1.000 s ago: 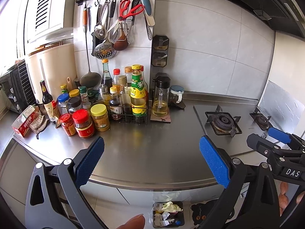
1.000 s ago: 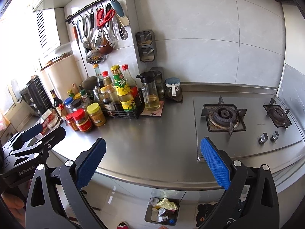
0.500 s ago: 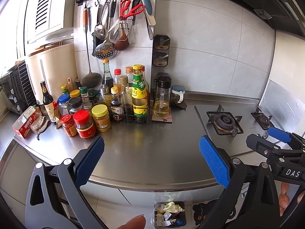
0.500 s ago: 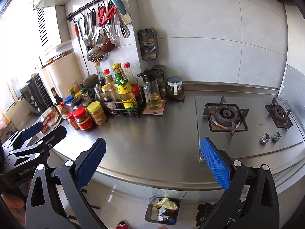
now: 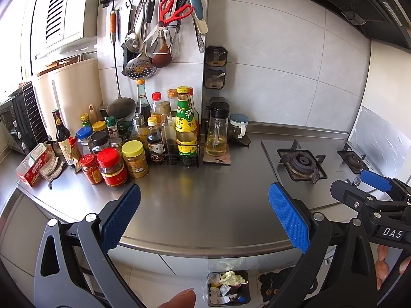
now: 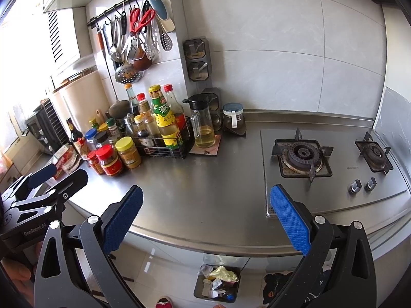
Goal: Collect trash
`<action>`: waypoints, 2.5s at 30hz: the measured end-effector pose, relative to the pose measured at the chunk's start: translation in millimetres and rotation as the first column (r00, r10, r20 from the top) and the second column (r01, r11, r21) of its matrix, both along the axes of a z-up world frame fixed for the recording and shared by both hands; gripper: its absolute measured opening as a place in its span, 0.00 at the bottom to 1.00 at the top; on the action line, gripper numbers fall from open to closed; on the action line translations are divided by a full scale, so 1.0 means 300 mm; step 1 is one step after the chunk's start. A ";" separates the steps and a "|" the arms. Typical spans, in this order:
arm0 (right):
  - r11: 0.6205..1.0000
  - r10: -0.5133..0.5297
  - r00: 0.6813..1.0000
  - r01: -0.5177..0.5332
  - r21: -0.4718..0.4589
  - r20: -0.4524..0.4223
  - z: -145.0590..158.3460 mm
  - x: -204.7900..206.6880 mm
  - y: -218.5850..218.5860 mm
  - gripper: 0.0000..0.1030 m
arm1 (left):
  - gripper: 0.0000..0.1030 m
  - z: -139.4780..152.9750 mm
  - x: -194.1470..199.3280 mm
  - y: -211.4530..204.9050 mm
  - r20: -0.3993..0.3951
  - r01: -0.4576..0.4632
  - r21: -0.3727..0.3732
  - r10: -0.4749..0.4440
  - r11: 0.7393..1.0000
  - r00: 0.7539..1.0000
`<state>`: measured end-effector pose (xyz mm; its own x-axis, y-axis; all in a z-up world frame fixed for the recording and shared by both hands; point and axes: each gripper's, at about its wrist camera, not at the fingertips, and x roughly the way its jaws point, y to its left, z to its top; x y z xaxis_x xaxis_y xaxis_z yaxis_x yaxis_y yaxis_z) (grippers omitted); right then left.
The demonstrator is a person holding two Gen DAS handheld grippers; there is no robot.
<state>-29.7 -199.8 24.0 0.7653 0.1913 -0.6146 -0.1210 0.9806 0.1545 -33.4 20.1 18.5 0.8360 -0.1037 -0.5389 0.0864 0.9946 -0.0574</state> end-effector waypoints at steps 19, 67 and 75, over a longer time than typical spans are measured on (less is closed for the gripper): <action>1.000 0.012 1.000 -0.012 -0.008 -0.004 -0.001 0.011 0.007 0.97 | 0.92 0.002 0.005 0.004 -0.006 0.000 -0.007 0.000 1.000 1.000; 1.000 0.010 1.000 -0.010 -0.010 0.005 0.000 0.005 -0.002 0.97 | 0.92 0.002 0.003 -0.001 -0.017 0.020 -0.034 -0.021 0.999 1.000; 1.000 0.000 1.000 0.000 -0.022 -0.005 -0.007 0.009 0.003 0.97 | 0.92 -0.009 -0.001 0.005 -0.019 0.007 -0.038 -0.007 0.999 1.000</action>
